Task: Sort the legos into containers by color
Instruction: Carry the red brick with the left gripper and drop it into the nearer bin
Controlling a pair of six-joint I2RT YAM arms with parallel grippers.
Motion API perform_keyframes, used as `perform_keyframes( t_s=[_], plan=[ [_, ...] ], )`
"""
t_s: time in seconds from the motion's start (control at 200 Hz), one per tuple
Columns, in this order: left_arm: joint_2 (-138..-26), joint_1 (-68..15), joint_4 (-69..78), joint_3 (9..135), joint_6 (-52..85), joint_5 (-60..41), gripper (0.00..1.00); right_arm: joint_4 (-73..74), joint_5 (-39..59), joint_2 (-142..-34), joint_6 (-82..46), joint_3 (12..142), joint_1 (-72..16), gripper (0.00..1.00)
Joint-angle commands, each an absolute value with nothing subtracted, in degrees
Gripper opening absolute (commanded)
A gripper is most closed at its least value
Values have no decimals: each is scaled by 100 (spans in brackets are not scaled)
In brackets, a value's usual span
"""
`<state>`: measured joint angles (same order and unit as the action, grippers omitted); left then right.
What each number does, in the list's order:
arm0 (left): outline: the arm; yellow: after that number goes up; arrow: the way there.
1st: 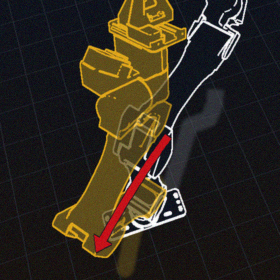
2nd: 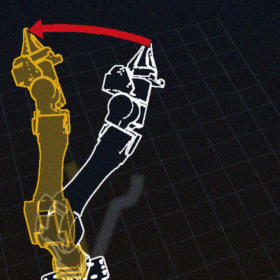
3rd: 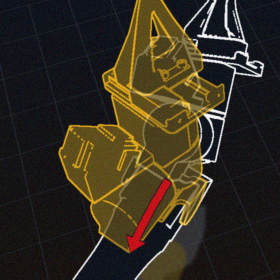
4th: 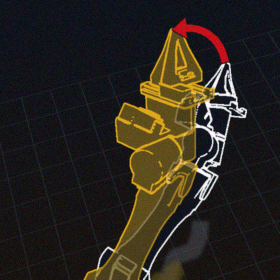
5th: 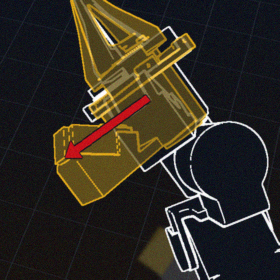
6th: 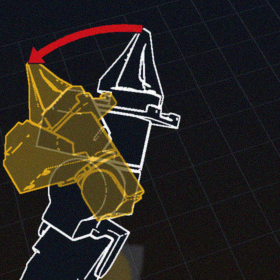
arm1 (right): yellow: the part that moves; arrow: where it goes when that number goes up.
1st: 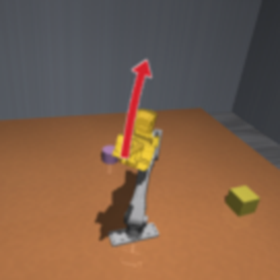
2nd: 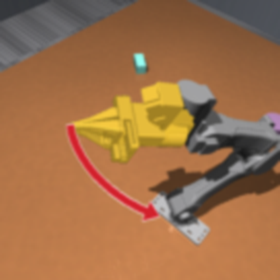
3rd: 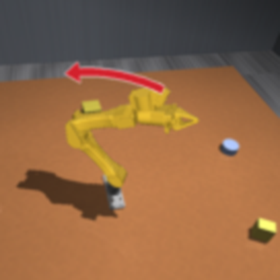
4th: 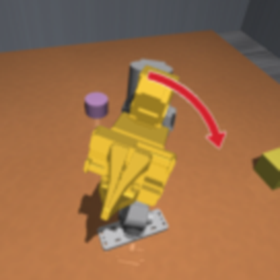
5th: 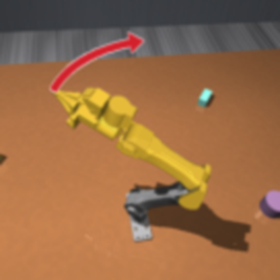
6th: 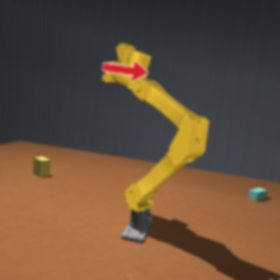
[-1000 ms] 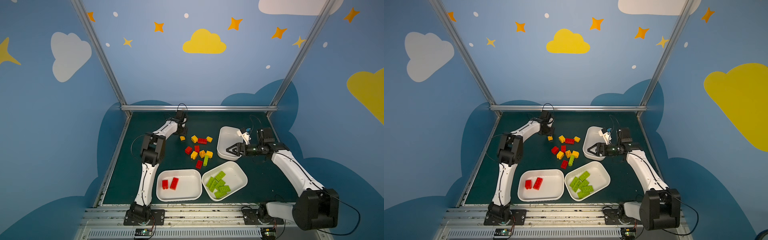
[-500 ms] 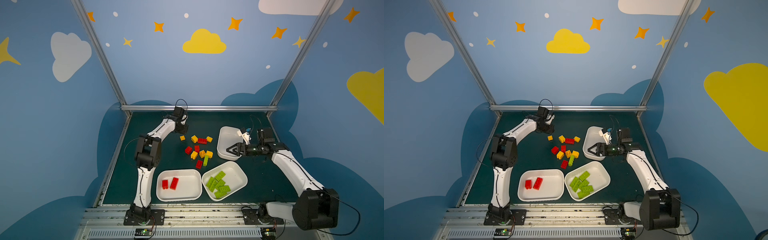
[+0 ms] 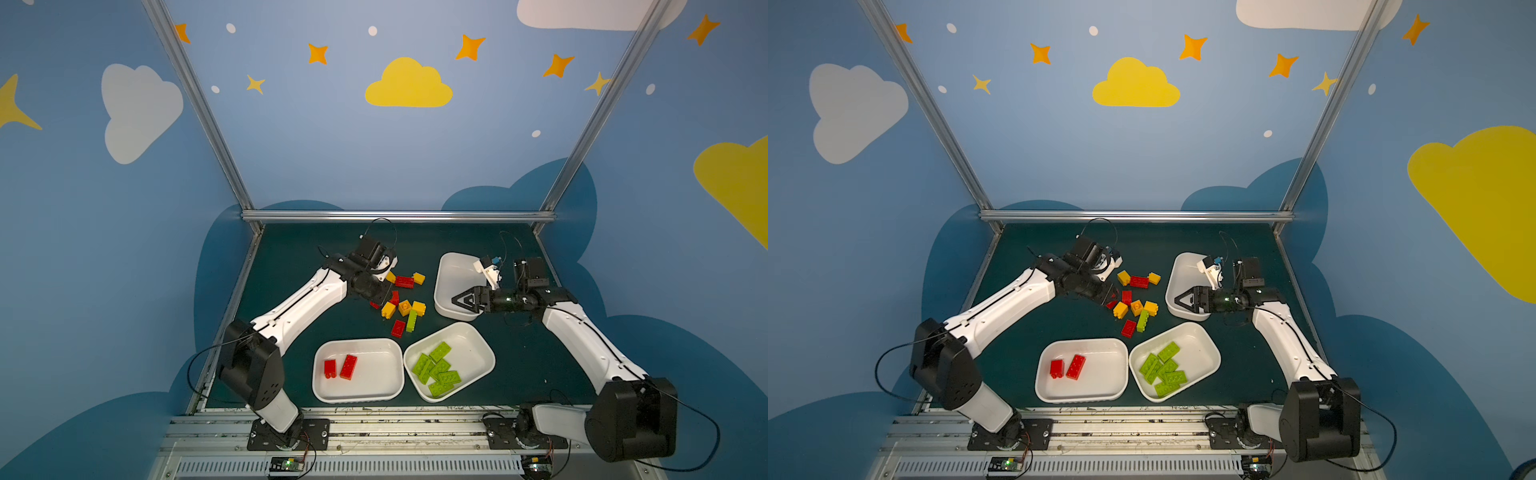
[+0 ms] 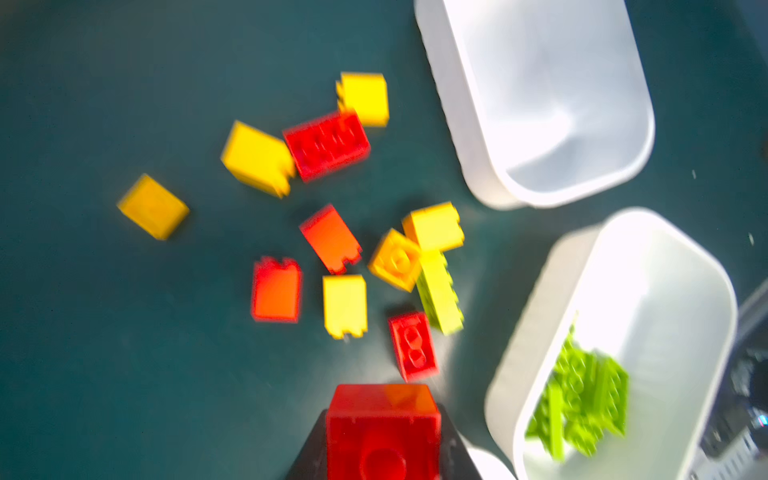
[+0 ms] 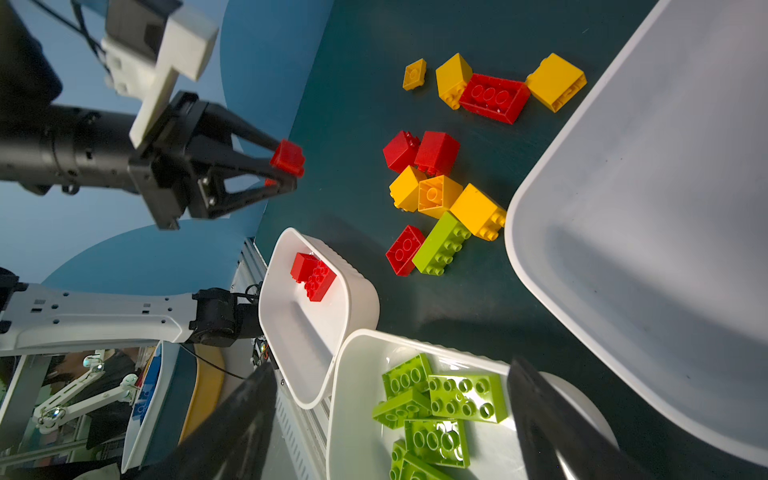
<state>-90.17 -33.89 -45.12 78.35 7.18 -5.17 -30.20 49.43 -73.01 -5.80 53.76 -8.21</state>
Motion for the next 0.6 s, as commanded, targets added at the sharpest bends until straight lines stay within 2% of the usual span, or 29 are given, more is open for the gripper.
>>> perform_keyframes(
  t_s=[0.0, 0.275, 0.596],
  plan=[
    [-8346, -3682, -4907, 7278, 1453, -423, 30, -2849, 5113, -7208, -602, 5267, -807, 86],
    [-7402, -4645, -5157, 5791, 3055, -178, 30, -2738, 5176, -7219, -622, 5168, -844, 86],
    [-7036, -4738, -6362, 5214, 4122, 237, 32, -2704, 5216, -7273, -626, 5133, -930, 86]
  ],
)
